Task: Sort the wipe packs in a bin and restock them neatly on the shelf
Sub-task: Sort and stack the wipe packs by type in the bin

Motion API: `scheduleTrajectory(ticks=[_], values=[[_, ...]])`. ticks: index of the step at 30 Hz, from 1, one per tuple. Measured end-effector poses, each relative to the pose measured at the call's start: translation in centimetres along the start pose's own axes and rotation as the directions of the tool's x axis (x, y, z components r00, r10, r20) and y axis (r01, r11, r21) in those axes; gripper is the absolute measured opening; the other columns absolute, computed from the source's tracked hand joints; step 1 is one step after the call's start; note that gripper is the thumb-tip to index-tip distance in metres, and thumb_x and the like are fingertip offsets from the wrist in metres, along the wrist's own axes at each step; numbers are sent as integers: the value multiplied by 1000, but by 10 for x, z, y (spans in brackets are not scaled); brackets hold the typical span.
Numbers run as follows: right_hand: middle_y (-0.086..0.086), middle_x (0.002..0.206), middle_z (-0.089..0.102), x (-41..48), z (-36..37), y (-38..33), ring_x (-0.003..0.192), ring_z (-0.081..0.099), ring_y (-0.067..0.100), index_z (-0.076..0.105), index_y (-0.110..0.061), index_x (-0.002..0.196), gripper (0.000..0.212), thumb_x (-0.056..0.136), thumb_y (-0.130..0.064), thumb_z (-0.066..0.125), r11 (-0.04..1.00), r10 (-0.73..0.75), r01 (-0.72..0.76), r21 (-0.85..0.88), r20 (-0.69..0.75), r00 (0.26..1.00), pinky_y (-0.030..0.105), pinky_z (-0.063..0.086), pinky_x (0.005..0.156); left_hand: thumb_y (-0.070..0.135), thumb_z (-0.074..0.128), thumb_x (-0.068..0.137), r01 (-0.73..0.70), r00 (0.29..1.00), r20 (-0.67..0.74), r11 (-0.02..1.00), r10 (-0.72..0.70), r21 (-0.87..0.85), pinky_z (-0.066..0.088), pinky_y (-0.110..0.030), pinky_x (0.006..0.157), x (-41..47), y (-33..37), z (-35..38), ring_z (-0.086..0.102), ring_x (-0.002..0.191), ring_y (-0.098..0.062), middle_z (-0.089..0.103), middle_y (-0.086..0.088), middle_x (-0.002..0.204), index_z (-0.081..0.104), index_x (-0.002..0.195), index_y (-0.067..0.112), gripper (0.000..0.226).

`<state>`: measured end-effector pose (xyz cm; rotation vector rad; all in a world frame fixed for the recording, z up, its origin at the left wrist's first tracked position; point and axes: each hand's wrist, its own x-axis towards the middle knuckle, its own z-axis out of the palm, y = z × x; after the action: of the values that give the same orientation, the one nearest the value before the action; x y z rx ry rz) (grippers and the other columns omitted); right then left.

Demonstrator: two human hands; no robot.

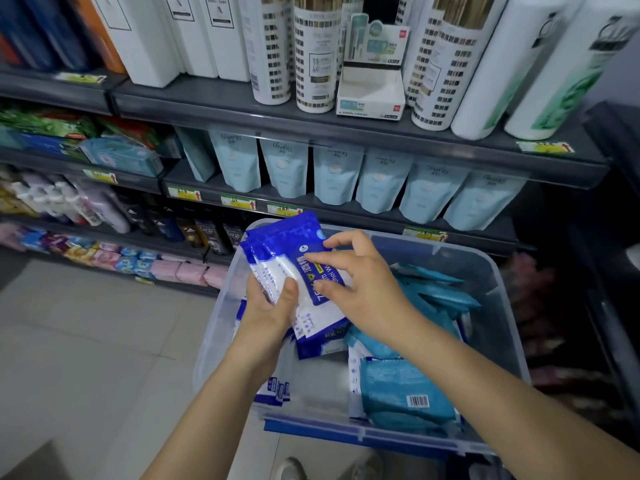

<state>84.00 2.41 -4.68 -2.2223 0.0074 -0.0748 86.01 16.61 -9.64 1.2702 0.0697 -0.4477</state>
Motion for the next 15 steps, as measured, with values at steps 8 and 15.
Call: scheduleTrajectory(ticks=[8, 15], values=[[-1, 100, 65, -2, 12, 56, 94, 61, 13, 67, -16, 99, 18, 89, -4, 59, 992, 124, -122, 41, -74, 989, 10, 41, 81, 16, 53, 93, 35, 987, -155, 996, -48, -86, 58, -37, 66, -1, 20, -27, 70, 79, -17, 70, -2, 103, 49, 111, 29, 23], [1, 64, 60, -24, 67, 96, 56, 58, 18, 65, -15, 58, 33, 34, -12, 88, 537, 67, 427, -728, 541, 838, 20, 34, 39, 22, 55, 91, 36, 979, -195, 994, -57, -107, 54, -48, 80, -7, 26, -41, 71, 82, -18, 72, -1, 101, 47, 119, 27, 29]])
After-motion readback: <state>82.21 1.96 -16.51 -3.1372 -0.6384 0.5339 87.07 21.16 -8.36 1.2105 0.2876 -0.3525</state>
